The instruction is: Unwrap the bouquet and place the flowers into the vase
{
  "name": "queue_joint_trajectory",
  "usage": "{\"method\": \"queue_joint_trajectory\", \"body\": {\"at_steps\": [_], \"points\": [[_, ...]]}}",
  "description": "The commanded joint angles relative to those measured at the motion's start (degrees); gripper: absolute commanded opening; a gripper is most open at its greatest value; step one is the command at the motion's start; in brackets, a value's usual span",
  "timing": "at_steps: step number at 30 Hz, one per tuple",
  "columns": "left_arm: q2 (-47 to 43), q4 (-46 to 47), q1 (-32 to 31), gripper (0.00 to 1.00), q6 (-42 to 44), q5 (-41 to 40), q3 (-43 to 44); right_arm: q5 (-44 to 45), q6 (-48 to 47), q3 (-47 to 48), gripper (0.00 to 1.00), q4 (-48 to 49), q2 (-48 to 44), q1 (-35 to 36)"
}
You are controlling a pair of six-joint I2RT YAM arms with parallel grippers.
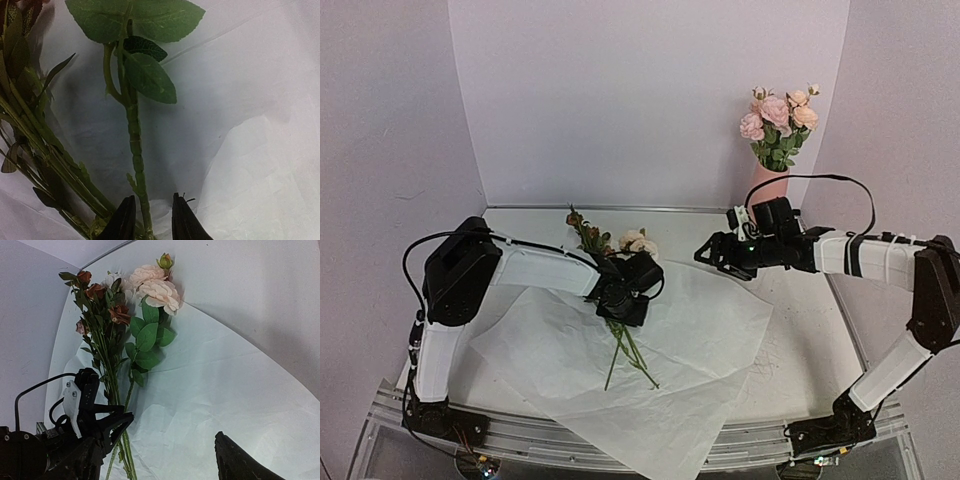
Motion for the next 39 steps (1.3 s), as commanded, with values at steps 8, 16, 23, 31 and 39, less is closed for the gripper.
{"method": "queue_joint_trajectory", "body": {"at_steps": [8,16,23,31,39], "points": [[0.43,-1.31,0.47,0.09,0.27,-0.99,2.52,-3.04,0.65,0.31,0.78,2.34,1.75,0.34],[-5.87,-1.91,0.46,0.00,0.08,-3.42,1.72,-4.36,1.16,1.13,0.78,2.41,1.34,0.35],[-14.77,-1.56,0.43,0.00,-0.72,-5.00,0.19,-9.35,4.92,2.51,0.77,5.42,1.51,0.47],[-22.13,3.04,0.21,0.00,1.51,-0.70,-2.09,-14.85,10.07,5.96,0.56,13.16,1.43,2.47],[-35.58,23.89,0.18,0.00,4.01,6.89,-17.46,-17.03,13.09,8.54,0.53,18.43,1.78,5.02]]}}
